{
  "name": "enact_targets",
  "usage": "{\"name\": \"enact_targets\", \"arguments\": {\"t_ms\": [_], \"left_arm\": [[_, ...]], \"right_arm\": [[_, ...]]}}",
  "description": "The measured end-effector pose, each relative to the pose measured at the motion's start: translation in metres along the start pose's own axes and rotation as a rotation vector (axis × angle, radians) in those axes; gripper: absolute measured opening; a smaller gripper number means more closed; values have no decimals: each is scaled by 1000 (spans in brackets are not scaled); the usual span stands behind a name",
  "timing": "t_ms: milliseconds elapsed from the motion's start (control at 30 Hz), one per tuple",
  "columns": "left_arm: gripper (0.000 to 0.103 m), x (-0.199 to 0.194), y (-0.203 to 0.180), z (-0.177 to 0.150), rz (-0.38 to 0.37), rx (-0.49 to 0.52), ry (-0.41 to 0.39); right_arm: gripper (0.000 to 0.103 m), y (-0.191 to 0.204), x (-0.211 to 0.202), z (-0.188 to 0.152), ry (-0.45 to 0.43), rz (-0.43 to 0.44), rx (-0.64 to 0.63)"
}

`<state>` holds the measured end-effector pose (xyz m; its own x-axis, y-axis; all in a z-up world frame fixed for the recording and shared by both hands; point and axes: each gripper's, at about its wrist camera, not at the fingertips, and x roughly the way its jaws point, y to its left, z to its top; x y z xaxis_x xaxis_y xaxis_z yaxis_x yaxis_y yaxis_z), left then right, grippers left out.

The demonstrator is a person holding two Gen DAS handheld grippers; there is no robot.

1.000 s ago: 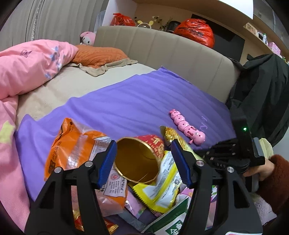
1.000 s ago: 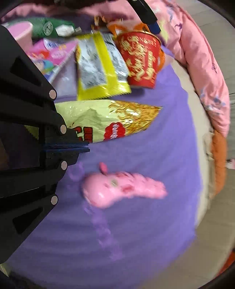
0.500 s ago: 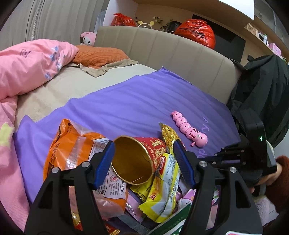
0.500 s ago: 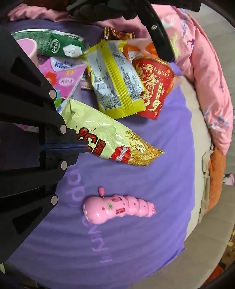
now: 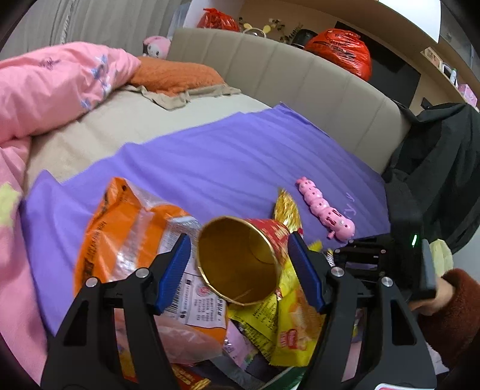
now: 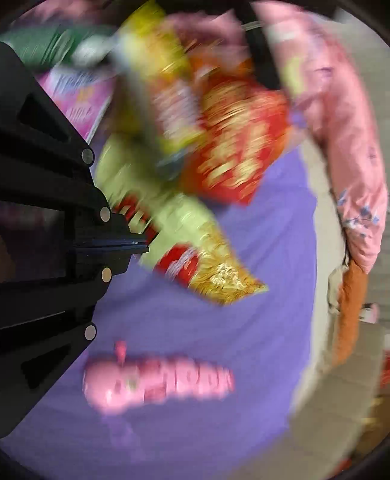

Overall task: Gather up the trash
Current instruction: 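Grasp the red-gold can by its rim with the left gripper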

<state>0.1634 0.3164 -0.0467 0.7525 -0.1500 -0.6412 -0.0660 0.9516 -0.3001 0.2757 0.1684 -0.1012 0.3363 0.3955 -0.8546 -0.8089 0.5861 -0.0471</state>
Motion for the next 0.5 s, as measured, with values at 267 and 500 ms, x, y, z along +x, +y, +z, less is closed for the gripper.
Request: {"name": "enact_targets", "arguments": {"t_ms": [267, 500], "left_arm": [[47, 19, 6, -4, 6, -25, 71], [11, 6, 3, -2, -40, -39, 23]], "right_arm": [[5, -37, -31, -37, 28, 142, 199], [5, -17, -78, -41, -183, 73, 122]]}}
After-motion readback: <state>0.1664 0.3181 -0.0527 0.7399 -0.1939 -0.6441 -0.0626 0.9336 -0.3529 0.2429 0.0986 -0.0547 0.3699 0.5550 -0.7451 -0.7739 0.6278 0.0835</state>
